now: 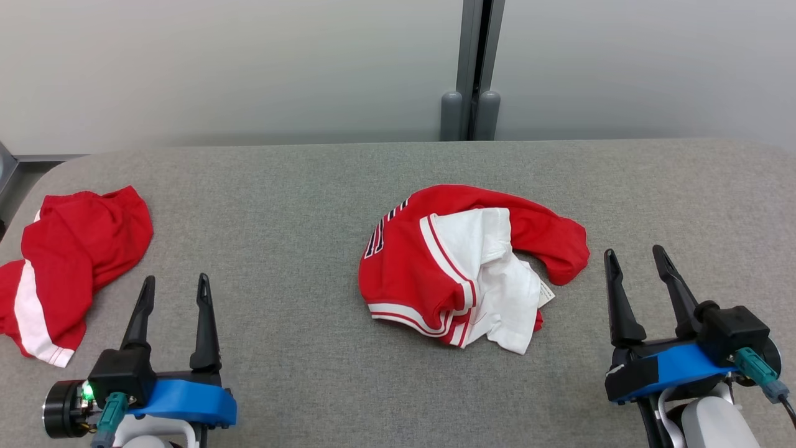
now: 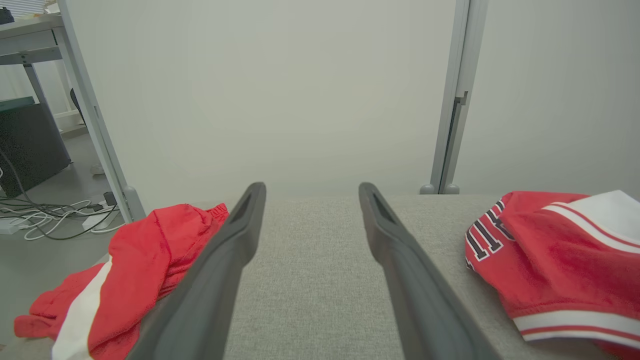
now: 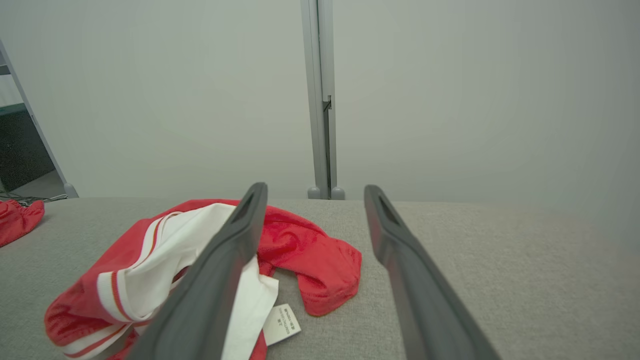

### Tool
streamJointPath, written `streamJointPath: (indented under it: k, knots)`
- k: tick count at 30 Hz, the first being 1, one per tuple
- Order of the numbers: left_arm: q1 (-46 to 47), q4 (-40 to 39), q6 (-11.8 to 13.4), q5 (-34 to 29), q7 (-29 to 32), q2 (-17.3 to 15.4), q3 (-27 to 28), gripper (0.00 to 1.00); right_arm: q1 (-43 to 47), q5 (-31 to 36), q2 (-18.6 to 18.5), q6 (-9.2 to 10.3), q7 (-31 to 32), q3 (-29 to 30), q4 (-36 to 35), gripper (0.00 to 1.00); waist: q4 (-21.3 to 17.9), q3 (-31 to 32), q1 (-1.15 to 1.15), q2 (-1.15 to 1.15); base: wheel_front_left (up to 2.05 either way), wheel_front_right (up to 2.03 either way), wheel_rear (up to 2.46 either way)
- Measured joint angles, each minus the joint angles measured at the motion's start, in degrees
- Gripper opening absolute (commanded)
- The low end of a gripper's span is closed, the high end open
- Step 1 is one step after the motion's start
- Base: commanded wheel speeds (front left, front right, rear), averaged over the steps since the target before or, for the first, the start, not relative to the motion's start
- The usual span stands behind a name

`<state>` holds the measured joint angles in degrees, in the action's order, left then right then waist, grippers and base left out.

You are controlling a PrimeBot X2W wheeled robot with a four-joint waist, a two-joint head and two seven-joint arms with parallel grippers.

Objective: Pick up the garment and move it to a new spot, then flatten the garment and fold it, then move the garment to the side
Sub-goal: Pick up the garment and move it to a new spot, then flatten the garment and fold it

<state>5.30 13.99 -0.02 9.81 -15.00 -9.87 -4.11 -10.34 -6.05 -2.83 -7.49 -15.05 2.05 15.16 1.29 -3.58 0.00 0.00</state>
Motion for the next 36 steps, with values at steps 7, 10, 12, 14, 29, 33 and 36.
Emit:
streamJointPath:
  k: [7, 10, 12, 14, 29, 33, 36]
  knots:
    - [-1.13, 0.82, -0.49, -0.85, 0.00, 1.33, 1.41, 1.00, 0.10, 0.19, 0.00, 0.00, 0.01, 0.16, 2.23, 1.00, 0.10, 0.45, 0.00, 0.00, 0.00, 0.00, 0.00]
    - [-1.14, 1.01, -0.65, -1.37, 0.00, 1.67, 1.67, 1.00, 0.08, 0.29, 0.00, 0.00, 0.00, 0.13, 2.61, 1.00, 0.08, 0.57, 0.00, 0.00, 0.00, 0.00, 0.00]
    - [-1.13, 1.11, -0.97, -1.82, 0.00, 1.81, 1.86, 1.00, 0.06, 0.27, 0.00, 0.00, 0.01, 0.07, 2.79, 1.00, 0.03, 0.59, 0.00, 0.00, 0.00, 0.00, 0.00]
    - [-1.13, 1.20, -1.04, -1.99, 0.00, 2.00, 2.08, 1.00, 0.03, 0.27, 0.00, 0.00, 0.01, 0.01, 2.97, 1.00, -0.03, 0.54, 0.00, 0.00, 0.00, 0.00, 0.00]
    - [-0.70, 1.92, -2.12, -3.70, 0.00, 2.92, 3.55, 1.00, -0.09, 0.01, 0.00, 0.00, 0.01, -0.08, 3.48, 1.00, -0.19, 0.19, 0.00, 0.00, 0.00, 0.00, 0.00]
    - [-0.46, 1.99, -2.61, -4.27, 0.00, 3.10, 3.46, 1.00, -0.10, -0.04, 0.00, 0.00, 0.01, -0.20, 3.49, 1.00, -0.23, 0.12, 0.00, 0.00, 0.00, 0.00, 0.00]
    - [0.75, 1.47, -3.53, -4.54, 0.00, 3.83, 2.08, 1.00, -0.16, -0.05, 0.00, 0.00, 0.01, -0.15, 3.56, 1.00, -0.20, -0.03, 0.00, 0.00, 0.00, 0.00, 0.00]
